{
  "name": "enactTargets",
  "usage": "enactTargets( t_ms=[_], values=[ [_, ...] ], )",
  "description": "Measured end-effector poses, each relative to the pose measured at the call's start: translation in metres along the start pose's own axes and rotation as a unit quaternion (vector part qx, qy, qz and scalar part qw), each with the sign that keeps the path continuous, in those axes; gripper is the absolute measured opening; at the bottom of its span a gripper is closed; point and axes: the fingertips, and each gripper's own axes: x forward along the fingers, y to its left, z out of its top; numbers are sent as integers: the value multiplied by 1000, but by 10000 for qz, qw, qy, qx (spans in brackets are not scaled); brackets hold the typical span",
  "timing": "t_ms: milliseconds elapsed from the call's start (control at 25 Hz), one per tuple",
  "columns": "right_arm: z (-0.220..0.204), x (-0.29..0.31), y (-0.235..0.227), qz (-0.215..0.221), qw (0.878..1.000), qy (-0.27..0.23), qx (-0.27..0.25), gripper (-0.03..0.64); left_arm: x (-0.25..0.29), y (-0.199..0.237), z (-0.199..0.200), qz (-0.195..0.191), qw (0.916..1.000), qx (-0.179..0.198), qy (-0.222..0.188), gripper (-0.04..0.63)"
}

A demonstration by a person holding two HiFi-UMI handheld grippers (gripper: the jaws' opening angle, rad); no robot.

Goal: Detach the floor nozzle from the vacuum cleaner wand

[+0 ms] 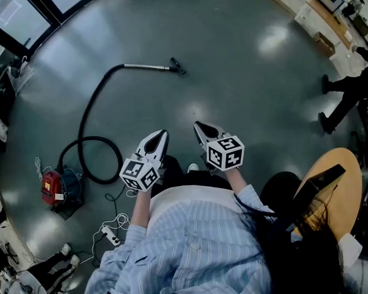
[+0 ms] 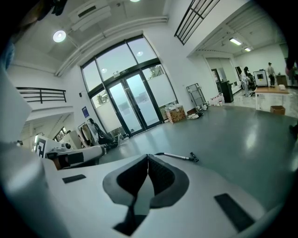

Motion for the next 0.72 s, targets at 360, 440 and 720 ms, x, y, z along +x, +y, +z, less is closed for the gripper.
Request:
enactTargets(
  t_ms=[360,440,720],
  values=[
    [15,61,21,37,9993,195,305,8,-5,55,28,-311,9993,-187,-4,6],
    [20,78,30,65,9989,242,385,8,-7,75,39,-322,9993,-192,20,6],
    [42,127,58,-63,9987,232,444,8,-23,141,74,-199,9997,-138,88,8]
  ],
)
